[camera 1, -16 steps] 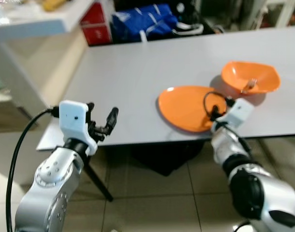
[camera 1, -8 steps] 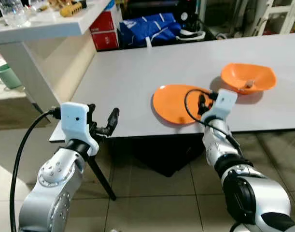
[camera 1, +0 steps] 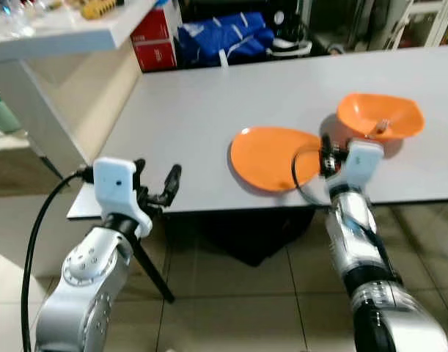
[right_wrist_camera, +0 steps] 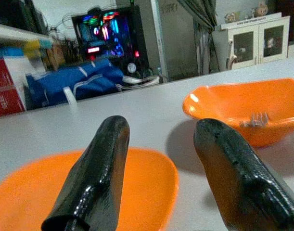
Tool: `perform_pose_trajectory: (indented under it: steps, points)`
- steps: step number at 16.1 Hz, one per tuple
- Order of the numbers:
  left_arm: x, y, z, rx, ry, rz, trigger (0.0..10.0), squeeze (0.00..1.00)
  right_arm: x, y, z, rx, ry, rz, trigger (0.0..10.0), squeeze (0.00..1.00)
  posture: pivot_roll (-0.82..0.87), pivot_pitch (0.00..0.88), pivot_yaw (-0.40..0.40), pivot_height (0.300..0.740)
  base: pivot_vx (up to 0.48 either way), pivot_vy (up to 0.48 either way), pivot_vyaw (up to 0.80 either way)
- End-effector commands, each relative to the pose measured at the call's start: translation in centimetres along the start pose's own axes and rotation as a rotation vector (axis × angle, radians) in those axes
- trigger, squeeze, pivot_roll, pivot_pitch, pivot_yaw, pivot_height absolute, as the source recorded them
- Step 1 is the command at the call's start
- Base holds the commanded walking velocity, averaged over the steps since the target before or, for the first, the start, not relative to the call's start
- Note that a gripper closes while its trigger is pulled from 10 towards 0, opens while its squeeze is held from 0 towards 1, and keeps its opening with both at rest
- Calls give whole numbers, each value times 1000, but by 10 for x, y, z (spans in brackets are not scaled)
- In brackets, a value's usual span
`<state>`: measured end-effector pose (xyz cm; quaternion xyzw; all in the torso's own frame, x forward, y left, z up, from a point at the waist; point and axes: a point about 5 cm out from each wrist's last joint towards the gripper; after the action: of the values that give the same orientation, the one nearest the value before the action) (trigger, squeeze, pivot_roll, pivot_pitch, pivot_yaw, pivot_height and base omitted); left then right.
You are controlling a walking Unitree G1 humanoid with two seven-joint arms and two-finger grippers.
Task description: Setting the table
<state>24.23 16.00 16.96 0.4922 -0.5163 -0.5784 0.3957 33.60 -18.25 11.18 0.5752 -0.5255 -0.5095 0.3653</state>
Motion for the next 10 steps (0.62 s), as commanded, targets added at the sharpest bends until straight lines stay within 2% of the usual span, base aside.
perform_pose_trajectory:
  steps: [1, 3, 4, 5, 7, 9, 10]
  points:
    - [-4, -6, 1, -18, 24, -16, 10000, 0, -12, 8, 0, 35, 63, 20, 10000, 0, -71, 0, 119, 740, 0, 0, 0]
    - [-5, -11, 1, -28, 33, -16, 10000, 0, -13, 8, 26, 26, 130, 70, 10000, 0, -92, 0, 116, 740, 0, 0, 0]
    - [-6, -12, 1, -30, 35, -14, 10000, 0, -13, 8, 30, 22, 140, 76, 10000, 0, -95, 0, 114, 740, 0, 0, 0]
    - [-9, -17, 1, -44, 50, -3, 10000, 0, -11, 15, 47, 23, 179, 117, 10000, 0, -105, 0, 110, 740, 0, 0, 0]
    - [-10, -24, 3, -59, 57, 10, 10000, 0, 0, 24, 68, 12, 192, 178, 10000, 0, -122, 0, 104, 740, 0, 0, 0]
    - [-12, -35, 8, -91, 91, 43, 10000, 0, 19, 17, 92, -103, 178, 190, 10000, 0, -141, 0, 100, 740, 0, 0, 0]
    - [-14, -38, 10, -101, 100, 48, 10000, 0, 22, 15, 96, -127, 173, 188, 10000, 0, -142, 0, 99, 740, 0, 0, 0]
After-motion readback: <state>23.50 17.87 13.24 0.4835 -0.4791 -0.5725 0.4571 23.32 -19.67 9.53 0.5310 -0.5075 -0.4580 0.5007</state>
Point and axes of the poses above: a point about 5 cm out from each wrist's last joint towards the gripper, its own z axis pointing back from the gripper into the wrist, its own y axis along the axis of the wrist's last joint, x = y × z, and after that the axes turned 11 degrees about -z, right-handed
